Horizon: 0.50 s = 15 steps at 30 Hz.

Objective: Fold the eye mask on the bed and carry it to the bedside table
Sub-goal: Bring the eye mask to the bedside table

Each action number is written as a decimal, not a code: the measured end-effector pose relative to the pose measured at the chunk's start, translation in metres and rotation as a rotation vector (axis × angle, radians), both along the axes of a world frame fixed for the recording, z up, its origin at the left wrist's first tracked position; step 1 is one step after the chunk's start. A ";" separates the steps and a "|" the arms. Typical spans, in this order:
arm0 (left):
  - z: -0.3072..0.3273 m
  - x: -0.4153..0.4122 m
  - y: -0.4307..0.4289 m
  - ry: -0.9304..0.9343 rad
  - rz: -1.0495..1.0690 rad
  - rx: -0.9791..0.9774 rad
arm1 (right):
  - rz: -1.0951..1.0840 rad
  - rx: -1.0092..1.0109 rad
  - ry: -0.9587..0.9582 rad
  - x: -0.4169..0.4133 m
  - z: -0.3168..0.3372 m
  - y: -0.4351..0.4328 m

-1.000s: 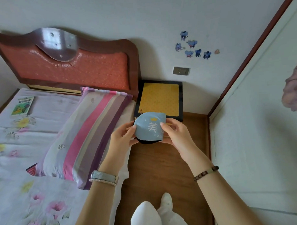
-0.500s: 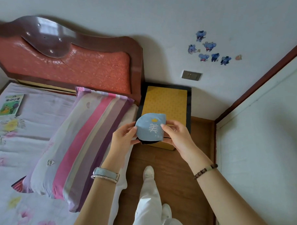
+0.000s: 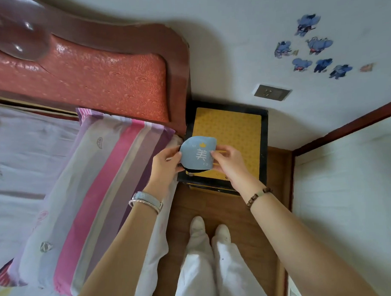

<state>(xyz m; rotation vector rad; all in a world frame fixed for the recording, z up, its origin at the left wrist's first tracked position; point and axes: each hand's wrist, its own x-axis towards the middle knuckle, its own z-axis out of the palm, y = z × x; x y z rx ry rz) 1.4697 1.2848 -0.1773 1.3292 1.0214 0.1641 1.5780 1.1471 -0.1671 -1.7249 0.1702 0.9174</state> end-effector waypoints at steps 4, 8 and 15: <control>-0.052 0.031 0.022 0.050 0.048 -0.016 | -0.007 -0.043 0.099 0.036 -0.043 0.029; -0.112 0.053 0.036 0.117 0.131 -0.041 | -0.005 -0.068 0.168 0.061 -0.094 0.054; -0.191 0.074 0.042 0.258 0.133 0.011 | -0.015 -0.109 0.250 0.081 -0.171 0.067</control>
